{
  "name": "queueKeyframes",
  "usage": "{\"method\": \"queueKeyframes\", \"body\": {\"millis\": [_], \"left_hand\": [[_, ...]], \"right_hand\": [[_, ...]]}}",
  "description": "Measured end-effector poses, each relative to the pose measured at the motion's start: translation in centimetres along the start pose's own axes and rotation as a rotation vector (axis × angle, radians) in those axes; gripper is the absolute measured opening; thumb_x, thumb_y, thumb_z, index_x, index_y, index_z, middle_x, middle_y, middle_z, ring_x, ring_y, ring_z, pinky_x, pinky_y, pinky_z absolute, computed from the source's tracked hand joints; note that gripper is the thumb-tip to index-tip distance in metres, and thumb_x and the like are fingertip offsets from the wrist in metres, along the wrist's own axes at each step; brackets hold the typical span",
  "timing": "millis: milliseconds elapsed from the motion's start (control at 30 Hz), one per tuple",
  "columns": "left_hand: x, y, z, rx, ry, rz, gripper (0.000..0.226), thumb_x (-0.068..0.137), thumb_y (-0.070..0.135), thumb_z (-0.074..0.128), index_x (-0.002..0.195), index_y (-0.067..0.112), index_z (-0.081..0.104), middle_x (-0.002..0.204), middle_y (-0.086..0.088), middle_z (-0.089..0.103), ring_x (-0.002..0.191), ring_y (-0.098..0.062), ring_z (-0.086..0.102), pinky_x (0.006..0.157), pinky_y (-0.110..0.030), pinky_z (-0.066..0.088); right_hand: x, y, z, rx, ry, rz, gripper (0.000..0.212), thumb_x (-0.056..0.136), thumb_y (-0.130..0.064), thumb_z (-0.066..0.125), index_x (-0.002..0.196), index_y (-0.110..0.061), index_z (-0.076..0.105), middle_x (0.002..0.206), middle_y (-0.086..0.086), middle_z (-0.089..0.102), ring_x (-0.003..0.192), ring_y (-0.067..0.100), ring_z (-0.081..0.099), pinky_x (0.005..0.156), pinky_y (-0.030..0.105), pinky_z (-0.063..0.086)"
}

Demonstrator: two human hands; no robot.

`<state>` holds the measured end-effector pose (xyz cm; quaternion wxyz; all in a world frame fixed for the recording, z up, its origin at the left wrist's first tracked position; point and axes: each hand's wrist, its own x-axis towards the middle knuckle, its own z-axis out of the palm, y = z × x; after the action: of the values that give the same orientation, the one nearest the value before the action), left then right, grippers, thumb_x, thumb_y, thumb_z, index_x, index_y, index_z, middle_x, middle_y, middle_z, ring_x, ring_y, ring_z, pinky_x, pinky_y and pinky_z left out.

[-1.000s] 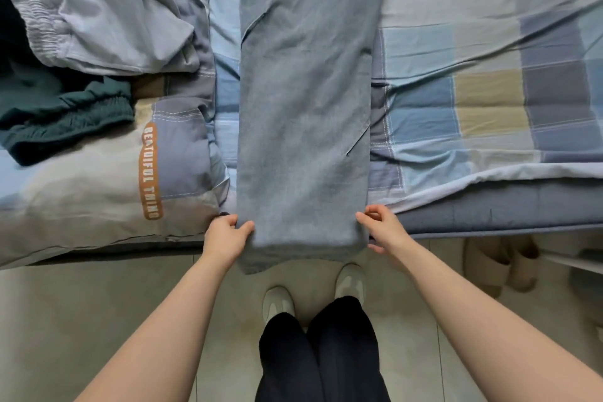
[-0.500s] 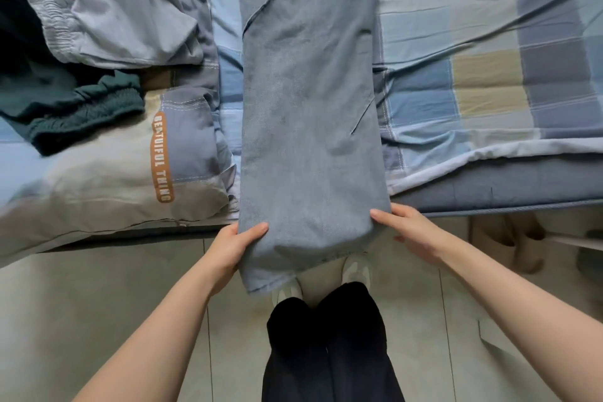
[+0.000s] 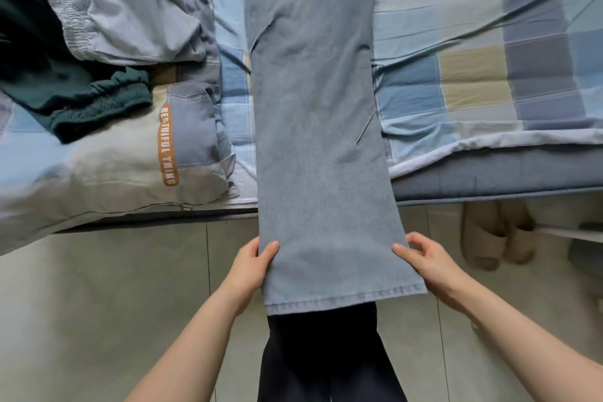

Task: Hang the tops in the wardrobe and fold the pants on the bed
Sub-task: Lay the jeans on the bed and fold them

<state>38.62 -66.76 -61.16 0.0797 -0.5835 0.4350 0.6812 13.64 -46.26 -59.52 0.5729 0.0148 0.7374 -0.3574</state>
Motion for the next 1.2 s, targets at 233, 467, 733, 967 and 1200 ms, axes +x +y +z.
{"method": "queueKeyframes", "body": {"millis": [233, 467, 733, 967, 1200], "left_hand": [[-3.7, 1.4, -0.8, 0.096, 0.09, -0.049, 0.032, 0.094, 0.016, 0.06, 0.12, 0.029, 0.046, 0.081, -0.018, 0.072, 0.065, -0.017, 0.065, 0.06, -0.031, 0.053], [-2.5, 15.5, -2.7, -0.064, 0.062, 0.038, 0.013, 0.088, 0.007, 0.061, 0.089, 0.012, 0.072, 0.081, -0.008, 0.065, 0.068, -0.023, 0.057, 0.055, -0.026, 0.048], [8.1, 32.0, -5.0, -0.375, 0.246, 0.38, 0.013, 0.099, 0.029, 0.047, 0.105, 0.021, 0.056, 0.095, 0.002, 0.071, 0.086, -0.015, 0.068, 0.07, -0.025, 0.053], [15.5, 20.8, -0.3, 0.373, 0.325, 0.134, 0.024, 0.093, 0.016, 0.061, 0.109, -0.001, 0.058, 0.1, -0.018, 0.056, 0.089, -0.028, 0.057, 0.067, -0.031, 0.045], [18.0, 16.5, -1.2, 0.221, 0.345, 0.123, 0.043, 0.089, 0.021, 0.069, 0.126, 0.006, 0.052, 0.115, -0.008, 0.06, 0.102, -0.021, 0.058, 0.087, -0.03, 0.045]], "right_hand": [[-1.8, -3.4, -0.8, -0.062, 0.032, 0.062, 0.013, 0.093, -0.006, 0.058, 0.102, -0.008, 0.048, 0.068, 0.014, 0.06, 0.043, 0.008, 0.048, 0.042, 0.018, 0.04], [-0.2, -17.6, -2.3, -0.013, -0.185, -0.05, 0.013, 0.093, -0.005, 0.057, 0.088, -0.003, 0.069, 0.057, -0.001, 0.049, 0.04, 0.005, 0.046, 0.049, 0.022, 0.053], [10.2, -34.4, -4.6, 0.547, 0.104, -0.354, 0.016, 0.1, -0.031, 0.039, 0.104, -0.018, 0.048, 0.09, 0.013, 0.067, 0.085, 0.027, 0.068, 0.07, 0.031, 0.055], [17.9, -22.0, -1.5, -0.083, 0.097, 0.131, 0.038, 0.095, -0.037, 0.054, 0.125, -0.014, 0.05, 0.122, 0.006, 0.053, 0.106, 0.029, 0.055, 0.087, 0.036, 0.046], [20.7, -18.2, 1.1, -0.225, 0.146, 0.026, 0.036, 0.091, -0.039, 0.059, 0.12, -0.017, 0.056, 0.114, 0.0, 0.058, 0.106, 0.021, 0.053, 0.076, 0.03, 0.039]]}}
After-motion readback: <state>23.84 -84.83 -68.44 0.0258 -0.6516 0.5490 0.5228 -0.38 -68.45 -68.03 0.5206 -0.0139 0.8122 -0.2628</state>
